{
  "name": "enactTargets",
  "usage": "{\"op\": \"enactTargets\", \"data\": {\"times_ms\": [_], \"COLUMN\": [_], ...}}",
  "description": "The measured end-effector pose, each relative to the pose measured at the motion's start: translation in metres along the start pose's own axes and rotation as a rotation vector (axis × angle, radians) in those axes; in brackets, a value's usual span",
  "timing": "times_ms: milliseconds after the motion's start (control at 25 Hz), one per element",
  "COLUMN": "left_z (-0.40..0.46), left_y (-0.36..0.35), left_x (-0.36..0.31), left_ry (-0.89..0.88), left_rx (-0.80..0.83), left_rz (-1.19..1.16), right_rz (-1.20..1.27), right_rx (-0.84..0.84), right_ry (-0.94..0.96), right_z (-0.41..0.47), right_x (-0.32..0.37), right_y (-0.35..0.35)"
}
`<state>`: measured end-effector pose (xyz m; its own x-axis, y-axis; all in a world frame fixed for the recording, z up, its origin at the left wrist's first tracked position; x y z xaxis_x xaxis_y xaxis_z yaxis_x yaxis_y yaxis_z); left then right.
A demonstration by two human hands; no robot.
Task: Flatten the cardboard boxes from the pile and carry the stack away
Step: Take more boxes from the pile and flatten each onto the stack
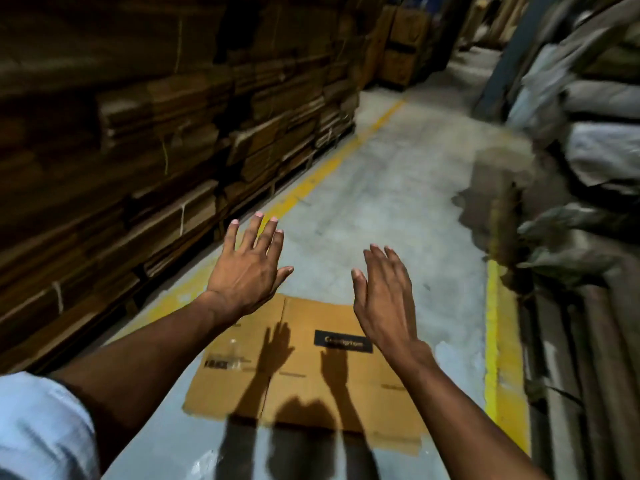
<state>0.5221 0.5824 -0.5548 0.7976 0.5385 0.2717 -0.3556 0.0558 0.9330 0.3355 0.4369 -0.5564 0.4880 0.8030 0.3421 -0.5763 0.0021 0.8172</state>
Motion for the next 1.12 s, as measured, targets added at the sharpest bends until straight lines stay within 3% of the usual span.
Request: {"op": "enactTargets", "data": {"times_ms": [280,480,840,1120], "left_z": [0.044,0.036,0.045,0.090], "left_y": [0.266,0.416,0.547,0.623], "left_x": [-0.008,-0.021,-0.083,-0.194], "left_ry": [-0.159,-0.262,-0.450,-0.584], "left_rx": [-0.280,-0.476,-0.675,-0.789], "left_rz": [-0.088,-0.134,-0.200,-0.328], "right_rz": [-0.295,-0.388,-0.551,-0.665], "right_rx": [-0.219,-0.368,-0.545,-0.555], "right_ry": [0.026,-0.025,-0.129,-0.277], "right_z": [0.069,0.057,0.026,0.016], "right_x": [0.040,0.064,0.062,-0.016], "right_y": [0.279,0.425,0.577,0.689]}}
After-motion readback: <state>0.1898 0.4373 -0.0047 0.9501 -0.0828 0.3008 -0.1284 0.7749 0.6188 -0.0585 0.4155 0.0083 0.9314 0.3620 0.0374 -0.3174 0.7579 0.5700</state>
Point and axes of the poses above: each hand's wrist, its own z-axis towards the middle knuckle, its own y-axis out of the back of the hand, x = y × z, the point moved 4 cm from there along z, towards the middle knuckle, and after that the axes turned 2 degrees about z, right-handed, at the moved point
